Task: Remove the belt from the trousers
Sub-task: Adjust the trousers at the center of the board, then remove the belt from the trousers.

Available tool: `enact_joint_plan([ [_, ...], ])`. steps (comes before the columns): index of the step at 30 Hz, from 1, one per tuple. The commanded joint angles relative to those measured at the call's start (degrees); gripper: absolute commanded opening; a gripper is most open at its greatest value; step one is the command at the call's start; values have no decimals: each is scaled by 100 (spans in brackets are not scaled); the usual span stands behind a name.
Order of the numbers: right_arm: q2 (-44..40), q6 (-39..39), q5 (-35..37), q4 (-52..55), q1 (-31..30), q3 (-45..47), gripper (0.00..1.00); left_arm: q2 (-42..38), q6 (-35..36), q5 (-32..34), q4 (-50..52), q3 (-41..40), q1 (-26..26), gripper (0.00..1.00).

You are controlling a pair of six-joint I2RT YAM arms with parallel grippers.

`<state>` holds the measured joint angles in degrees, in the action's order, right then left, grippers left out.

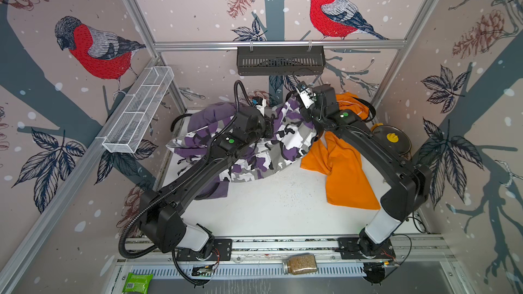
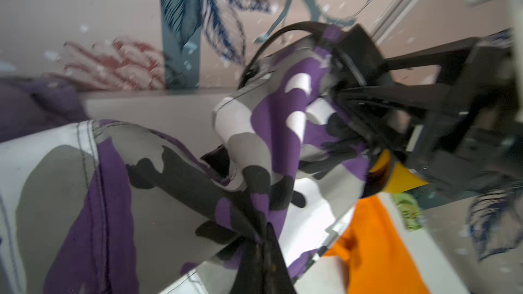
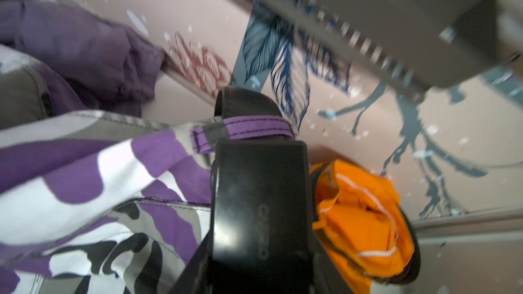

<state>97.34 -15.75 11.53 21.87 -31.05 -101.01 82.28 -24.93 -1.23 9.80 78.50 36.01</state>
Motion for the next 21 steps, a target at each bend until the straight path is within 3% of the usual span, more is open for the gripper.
enact_joint_plan([
  [1, -173, -605, -468, -739, 11, -406, 10, -279, -855, -319, -594, 233, 270, 0],
  [4, -404, -834, -938, -791, 29, -402, 10, -652, -1325, -198, -761, -434, 337, 0],
  [6, -555, -967, -1405, -537, 14, -296, 10, -974, -1496, 743, -655, -1317, 316, 0],
  [9, -910, -897, -1956, -451, -27, 302, 10, -1314, -1636, 1261, -950, -2647, -124, 0],
  [14, -1432, -631, -2246, -927, -450, 2032, 10, -823, -1652, 1210, -1286, -3554, -879, 0],
  [16, -1538, -496, -2219, -1158, -642, 2730, 10, -593, -1465, 945, -1120, -3447, -949, 30],
  [17, -1581, -406, -2225, -1267, -712, 3046, 9, -518, -1327, 748, -1004, -3359, -946, 56],
  [18, -1609, -333, -2220, -1336, -755, 3299, 9, -477, -1258, 674, -799, -3259, -935, 72],
  [21, -1669, -134, -2207, -1322, -780, 3790, 9, -736, -1094, 525, -550, -3220, -921, 91],
])
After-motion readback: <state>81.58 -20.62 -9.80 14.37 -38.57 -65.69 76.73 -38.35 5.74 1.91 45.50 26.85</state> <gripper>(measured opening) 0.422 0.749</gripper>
